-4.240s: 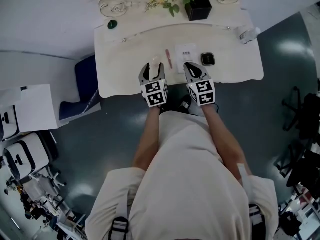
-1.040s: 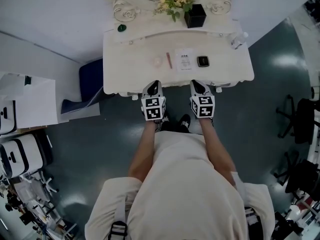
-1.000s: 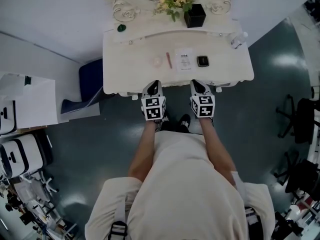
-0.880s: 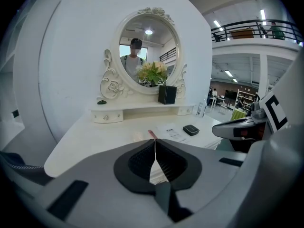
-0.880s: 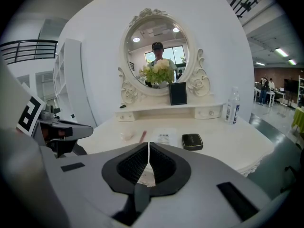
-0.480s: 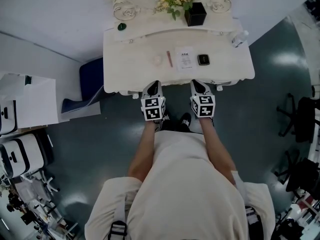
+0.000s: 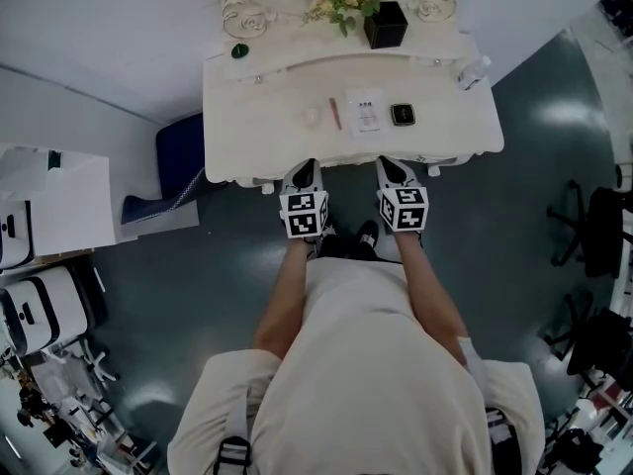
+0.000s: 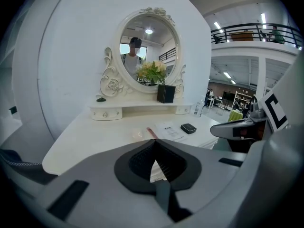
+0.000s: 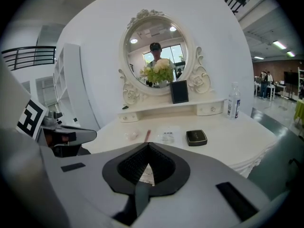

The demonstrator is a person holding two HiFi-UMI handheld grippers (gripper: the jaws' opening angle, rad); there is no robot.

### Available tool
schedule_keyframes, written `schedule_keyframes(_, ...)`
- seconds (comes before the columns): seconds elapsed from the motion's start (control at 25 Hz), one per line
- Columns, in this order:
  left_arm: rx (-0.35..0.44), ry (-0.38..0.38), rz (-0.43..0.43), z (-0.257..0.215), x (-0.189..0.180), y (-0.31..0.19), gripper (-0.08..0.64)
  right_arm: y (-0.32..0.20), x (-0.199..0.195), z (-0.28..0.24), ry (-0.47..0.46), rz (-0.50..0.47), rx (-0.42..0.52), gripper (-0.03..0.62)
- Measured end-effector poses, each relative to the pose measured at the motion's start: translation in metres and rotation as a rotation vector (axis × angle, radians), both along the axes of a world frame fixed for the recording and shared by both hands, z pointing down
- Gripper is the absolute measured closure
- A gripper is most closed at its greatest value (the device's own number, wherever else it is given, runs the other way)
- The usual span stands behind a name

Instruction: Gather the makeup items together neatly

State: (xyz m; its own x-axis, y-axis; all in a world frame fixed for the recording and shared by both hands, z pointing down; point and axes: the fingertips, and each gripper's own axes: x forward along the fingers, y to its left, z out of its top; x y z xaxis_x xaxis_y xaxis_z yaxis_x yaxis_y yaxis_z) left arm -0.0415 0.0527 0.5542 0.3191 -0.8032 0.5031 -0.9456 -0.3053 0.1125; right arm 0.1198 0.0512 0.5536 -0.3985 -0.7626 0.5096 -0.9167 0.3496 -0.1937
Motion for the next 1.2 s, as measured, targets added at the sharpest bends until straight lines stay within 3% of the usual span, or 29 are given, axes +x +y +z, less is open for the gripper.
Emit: schedule_keyframes(1.2,0.002,0.009,0.015,0.0004,-0.0081,-0.0024,0.545,0.0022,-0.0063,0.0020,0.055,-0.006,-0.004,0.551)
